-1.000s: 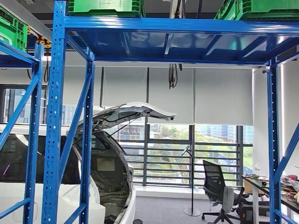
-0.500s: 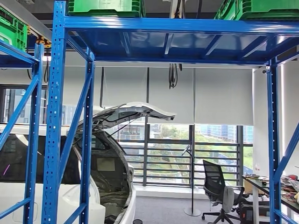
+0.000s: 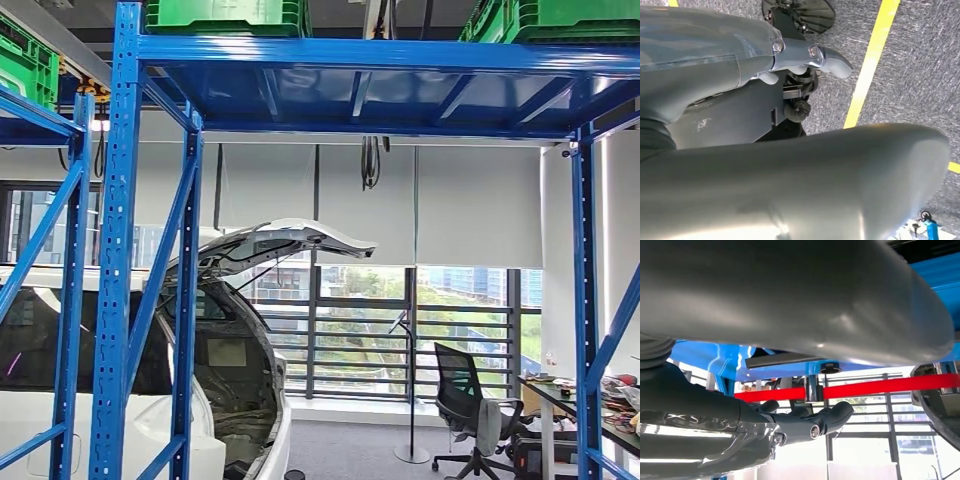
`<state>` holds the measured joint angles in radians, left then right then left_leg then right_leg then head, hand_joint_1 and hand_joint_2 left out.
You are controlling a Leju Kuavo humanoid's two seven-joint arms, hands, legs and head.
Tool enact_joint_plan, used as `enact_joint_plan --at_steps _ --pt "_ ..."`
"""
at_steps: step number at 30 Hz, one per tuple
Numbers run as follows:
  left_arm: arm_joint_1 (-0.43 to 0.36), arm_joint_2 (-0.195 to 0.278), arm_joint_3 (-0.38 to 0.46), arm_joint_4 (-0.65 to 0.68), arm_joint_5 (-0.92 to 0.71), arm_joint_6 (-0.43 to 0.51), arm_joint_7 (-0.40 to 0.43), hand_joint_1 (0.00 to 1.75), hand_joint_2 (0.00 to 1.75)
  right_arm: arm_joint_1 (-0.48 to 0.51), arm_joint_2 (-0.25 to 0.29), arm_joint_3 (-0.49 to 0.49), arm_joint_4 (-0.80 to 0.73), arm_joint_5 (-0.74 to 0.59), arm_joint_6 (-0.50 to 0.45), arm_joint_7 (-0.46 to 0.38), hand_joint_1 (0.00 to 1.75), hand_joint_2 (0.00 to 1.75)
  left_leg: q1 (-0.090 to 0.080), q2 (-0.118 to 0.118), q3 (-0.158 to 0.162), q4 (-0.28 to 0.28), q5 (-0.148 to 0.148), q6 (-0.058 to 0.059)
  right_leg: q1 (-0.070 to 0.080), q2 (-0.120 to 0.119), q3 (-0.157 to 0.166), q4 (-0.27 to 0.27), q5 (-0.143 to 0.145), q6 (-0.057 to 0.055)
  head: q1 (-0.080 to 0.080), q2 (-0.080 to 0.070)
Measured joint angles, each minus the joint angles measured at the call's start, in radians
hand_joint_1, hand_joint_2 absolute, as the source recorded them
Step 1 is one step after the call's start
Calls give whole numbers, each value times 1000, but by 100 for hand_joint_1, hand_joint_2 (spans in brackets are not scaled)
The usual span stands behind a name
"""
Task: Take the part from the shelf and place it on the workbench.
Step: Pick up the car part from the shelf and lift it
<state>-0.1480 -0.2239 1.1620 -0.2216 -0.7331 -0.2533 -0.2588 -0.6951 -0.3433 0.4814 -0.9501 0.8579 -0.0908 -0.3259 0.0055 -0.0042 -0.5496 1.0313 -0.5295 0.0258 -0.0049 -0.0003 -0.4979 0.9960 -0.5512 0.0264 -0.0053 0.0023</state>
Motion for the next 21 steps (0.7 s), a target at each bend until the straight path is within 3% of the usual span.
enact_joint_plan --at_steps 9,12,16,21 --pt "0 0 0 0 0 0 -6 0 0 0 1 5 2 0 -1 0 0 0 -10 -1 -2 2 -1 2 -8 -1 -1 -2 3 5 0 0" --pt "-1 0 0 0 0 0 -7 0 0 0 2 6 1 0 -1 0 0 0 -6 0 2 -8 5 12 -11 -1 -4 1 -2 12 0 0" --pt "-5 0 0 0 0 0 -10 0 0 -5 1 5 1 0 -2 -1 0 0 2 0 9 -19 9 22 -13 1 -67 122 -57 18 0 0" --pt "-6 0 0 0 0 0 -10 0 0 -5 0 5 1 0 -2 -1 0 0 2 0 9 -19 9 22 -14 1 -74 136 -62 18 0 0"
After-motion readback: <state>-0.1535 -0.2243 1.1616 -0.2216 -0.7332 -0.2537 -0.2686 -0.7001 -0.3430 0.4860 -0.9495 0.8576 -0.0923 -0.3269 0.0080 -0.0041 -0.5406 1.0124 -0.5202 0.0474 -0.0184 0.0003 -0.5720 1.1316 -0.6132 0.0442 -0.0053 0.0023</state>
